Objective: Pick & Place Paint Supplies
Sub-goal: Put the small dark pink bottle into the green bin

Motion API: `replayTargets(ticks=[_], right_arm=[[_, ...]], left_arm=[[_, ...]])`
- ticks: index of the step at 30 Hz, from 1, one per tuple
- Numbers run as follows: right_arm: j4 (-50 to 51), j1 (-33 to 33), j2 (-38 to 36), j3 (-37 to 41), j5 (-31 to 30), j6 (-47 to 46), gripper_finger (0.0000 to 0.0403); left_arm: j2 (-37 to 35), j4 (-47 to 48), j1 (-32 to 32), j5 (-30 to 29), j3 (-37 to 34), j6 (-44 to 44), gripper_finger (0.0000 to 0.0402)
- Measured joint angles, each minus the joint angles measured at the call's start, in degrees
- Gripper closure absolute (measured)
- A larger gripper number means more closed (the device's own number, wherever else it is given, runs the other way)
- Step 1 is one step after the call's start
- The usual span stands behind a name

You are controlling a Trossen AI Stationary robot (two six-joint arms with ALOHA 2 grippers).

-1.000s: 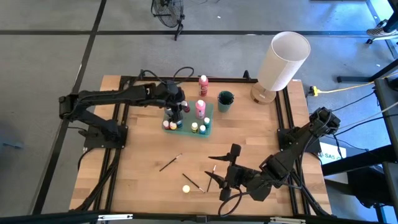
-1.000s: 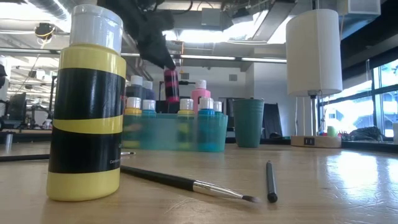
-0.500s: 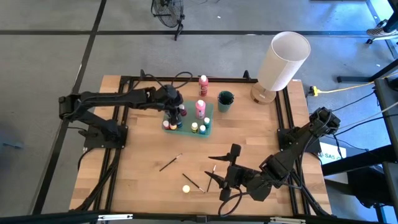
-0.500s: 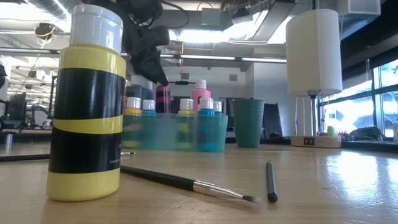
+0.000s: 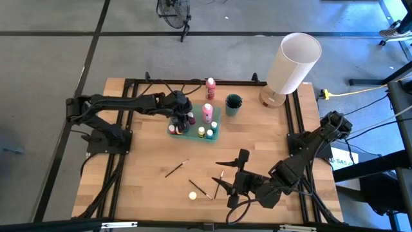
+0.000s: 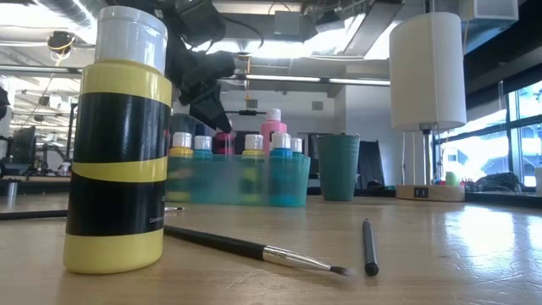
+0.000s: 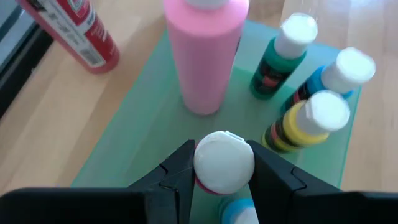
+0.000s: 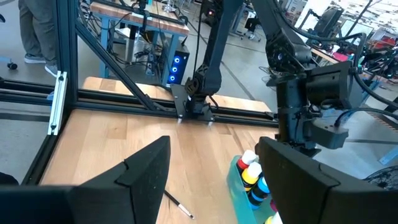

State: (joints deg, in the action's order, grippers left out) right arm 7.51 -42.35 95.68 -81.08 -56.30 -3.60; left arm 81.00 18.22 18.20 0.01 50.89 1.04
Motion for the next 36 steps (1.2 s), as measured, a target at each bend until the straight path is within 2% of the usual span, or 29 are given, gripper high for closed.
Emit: replayTargets(ticks=[30, 36], right_arm=[[0.02, 0.02, 0.0, 0.0, 0.94, 0.45, 0.0156], [0.0, 0.02, 0.0, 0.0, 1.01, 0.45, 0.0156]], left_arm=[[1.02, -0.09, 0.0, -0.13, 0.11, -1.51, 0.0285], [1.27, 0.99, -0.65, -1.88, 1.11, -3.21, 0.0285]])
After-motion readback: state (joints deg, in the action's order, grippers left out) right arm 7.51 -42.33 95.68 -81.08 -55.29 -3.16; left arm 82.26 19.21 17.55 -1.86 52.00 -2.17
